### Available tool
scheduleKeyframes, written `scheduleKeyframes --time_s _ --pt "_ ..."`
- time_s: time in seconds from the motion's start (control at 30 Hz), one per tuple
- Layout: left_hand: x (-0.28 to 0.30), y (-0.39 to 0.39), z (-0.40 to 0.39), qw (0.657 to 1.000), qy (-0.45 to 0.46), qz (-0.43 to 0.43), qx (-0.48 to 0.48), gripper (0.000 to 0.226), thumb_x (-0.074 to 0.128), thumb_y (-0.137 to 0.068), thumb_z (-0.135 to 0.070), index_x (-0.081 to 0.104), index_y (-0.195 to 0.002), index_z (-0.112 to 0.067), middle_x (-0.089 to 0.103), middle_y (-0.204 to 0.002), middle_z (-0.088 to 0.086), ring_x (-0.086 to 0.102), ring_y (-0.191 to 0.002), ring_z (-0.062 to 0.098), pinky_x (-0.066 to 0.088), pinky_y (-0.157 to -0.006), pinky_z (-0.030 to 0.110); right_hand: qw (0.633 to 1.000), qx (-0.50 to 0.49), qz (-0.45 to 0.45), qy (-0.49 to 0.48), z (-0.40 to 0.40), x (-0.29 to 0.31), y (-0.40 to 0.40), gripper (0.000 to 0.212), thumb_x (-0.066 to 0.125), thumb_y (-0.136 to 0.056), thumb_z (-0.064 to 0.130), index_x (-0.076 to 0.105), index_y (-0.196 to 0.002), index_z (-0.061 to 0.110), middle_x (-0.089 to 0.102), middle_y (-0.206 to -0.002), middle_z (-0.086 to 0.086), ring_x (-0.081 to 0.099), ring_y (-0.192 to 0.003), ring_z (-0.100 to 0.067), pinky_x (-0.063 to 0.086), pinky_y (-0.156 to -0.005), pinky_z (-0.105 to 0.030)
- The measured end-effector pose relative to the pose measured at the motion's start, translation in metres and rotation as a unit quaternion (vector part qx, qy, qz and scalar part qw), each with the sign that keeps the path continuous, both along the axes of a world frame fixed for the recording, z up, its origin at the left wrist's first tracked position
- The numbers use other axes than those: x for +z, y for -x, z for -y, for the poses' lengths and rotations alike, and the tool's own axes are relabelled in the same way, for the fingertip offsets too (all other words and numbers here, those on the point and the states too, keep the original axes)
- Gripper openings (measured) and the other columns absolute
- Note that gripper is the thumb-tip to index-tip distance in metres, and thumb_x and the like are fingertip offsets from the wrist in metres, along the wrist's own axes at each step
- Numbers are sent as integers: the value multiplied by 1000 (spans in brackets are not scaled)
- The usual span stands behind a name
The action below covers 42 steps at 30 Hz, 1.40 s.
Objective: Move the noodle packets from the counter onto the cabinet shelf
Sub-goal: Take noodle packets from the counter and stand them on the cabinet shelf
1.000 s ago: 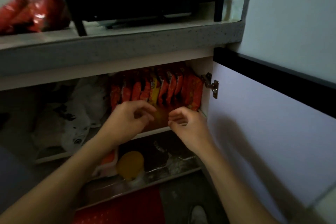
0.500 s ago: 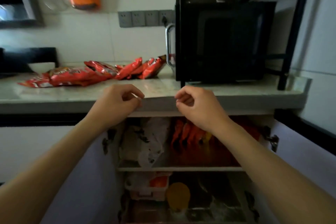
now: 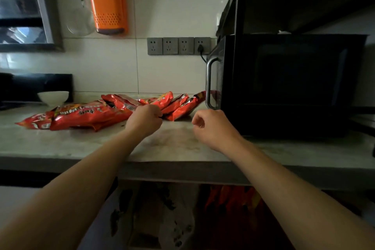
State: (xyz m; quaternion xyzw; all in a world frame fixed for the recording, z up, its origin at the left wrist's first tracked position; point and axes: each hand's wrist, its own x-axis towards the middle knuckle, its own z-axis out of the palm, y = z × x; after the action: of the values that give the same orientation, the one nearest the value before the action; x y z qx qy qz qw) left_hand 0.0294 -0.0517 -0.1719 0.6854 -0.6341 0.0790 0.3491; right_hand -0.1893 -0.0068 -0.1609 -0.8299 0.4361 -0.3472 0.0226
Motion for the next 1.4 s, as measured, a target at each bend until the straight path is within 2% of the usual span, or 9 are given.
scheduleKeyframes --time_s 0.2,0.37,0.5,0.63,0.77,0.9,1.07,1.23,1.4 --pt "-3 19 66 991 31 134 -1 23 55 -83 -8 64 -102 -15 66 -104 12 64 -94 35 53 -70 39 997 -40 -66 30 36 -5 -19 13 56 -92 16 62 -103 12 51 -106 -2 56 -95 -21 49 -76 -34" --pt "-4 14 99 981 -1 193 22 67 62 -81 -7 36 -143 -12 51 -133 18 55 -116 39 50 -81 46 996 -68 -41 32 53 -14 -21 14 54 -91 8 61 -103 9 54 -110 -7 57 -93 -24 51 -76 -36" --pt "-6 6 108 972 4 229 59 39 58 -90 -20 53 -128 -17 59 -123 15 61 -109 37 48 -78 42 996 -82 -35 17 60 -15 -28 16 57 -90 11 59 -105 8 56 -110 -9 58 -96 -25 50 -76 -35" --pt "-3 -2 107 977 20 197 79 22 51 -91 -17 70 -100 -12 68 -105 13 66 -94 36 49 -74 39 993 -109 33 -34 68 -8 -40 13 61 -86 17 49 -87 14 56 -96 -5 56 -88 -23 42 -67 -28" --pt "-5 -11 105 987 67 140 46 22 51 -91 -19 70 -90 -9 66 -99 13 65 -86 35 52 -73 39 957 -117 190 -187 92 -5 -57 16 63 -83 20 53 -71 17 56 -76 0 56 -69 -18 39 -52 -22" --pt "-2 -6 97 985 141 102 -11 20 50 -90 -22 65 -95 -11 62 -97 10 61 -83 35 49 -66 39 881 -121 360 -280 124 -4 -73 37 69 -75 39 68 -103 15 67 -100 -4 66 -93 -22 57 -78 -32" --pt "4 -7 94 982 186 29 -26 18 35 -100 -24 40 -90 -9 51 -67 7 47 -58 30 29 -51 34 816 -102 480 -305 163 -5 -95 76 73 -68 53 51 -129 14 62 -122 -8 63 -107 -27 56 -89 -43" --pt "1 -10 96 980 192 39 -33 25 31 -103 -30 36 -94 -7 55 -62 13 59 -58 40 48 -55 46 804 -116 508 -286 185 -10 -94 37 65 -84 26 61 -119 16 66 -113 -9 68 -95 -31 62 -70 -44" --pt "-7 -3 90 982 110 137 -71 54 52 -88 -62 40 -111 -14 67 -94 13 65 -85 36 48 -65 41 824 -129 492 -248 182 -14 -96 33 62 -84 23 66 -115 13 69 -114 -10 67 -104 -32 56 -90 -42"
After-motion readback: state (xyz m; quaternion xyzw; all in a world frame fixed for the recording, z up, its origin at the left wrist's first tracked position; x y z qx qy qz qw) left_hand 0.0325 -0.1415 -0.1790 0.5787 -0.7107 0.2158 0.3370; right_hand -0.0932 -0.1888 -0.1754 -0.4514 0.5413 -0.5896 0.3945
